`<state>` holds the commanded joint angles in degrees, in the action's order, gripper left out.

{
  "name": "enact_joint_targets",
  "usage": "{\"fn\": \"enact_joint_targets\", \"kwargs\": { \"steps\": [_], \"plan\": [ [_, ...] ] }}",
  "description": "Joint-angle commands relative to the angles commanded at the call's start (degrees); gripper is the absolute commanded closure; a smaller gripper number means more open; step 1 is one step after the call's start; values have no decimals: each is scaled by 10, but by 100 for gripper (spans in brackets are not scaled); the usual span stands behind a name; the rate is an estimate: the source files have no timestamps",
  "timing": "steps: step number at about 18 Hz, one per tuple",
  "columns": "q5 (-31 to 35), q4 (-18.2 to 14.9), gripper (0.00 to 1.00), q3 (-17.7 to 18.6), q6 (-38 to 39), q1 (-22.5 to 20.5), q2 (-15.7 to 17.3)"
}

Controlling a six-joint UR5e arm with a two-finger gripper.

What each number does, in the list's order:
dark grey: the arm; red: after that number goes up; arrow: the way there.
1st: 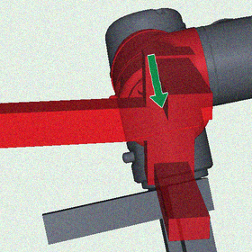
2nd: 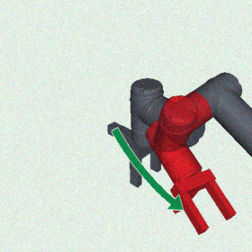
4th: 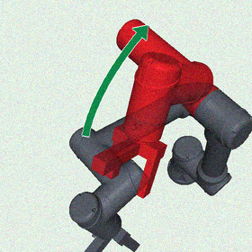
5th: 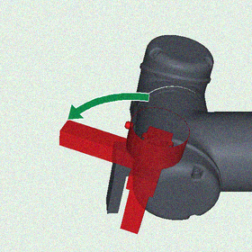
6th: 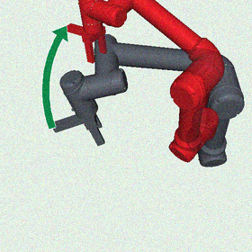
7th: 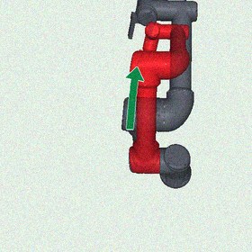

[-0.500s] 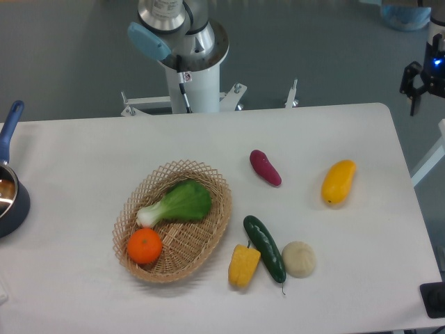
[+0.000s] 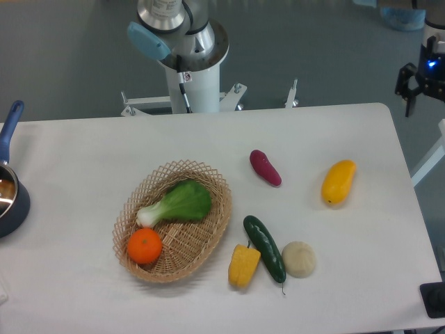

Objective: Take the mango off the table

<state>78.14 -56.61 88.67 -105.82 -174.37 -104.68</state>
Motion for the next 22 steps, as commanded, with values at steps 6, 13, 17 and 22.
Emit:
{"fn": "enact_joint_targets", "kwargs": {
  "steps": [6, 13, 17, 22],
  "plan": [
    [-1, 61, 0, 77, 12, 4, 9],
    [-1, 62, 0, 111, 59, 14, 5],
    [1, 65, 0, 139, 84, 21, 1],
    [3, 70, 0, 138, 87, 34, -40]
  ]
}}
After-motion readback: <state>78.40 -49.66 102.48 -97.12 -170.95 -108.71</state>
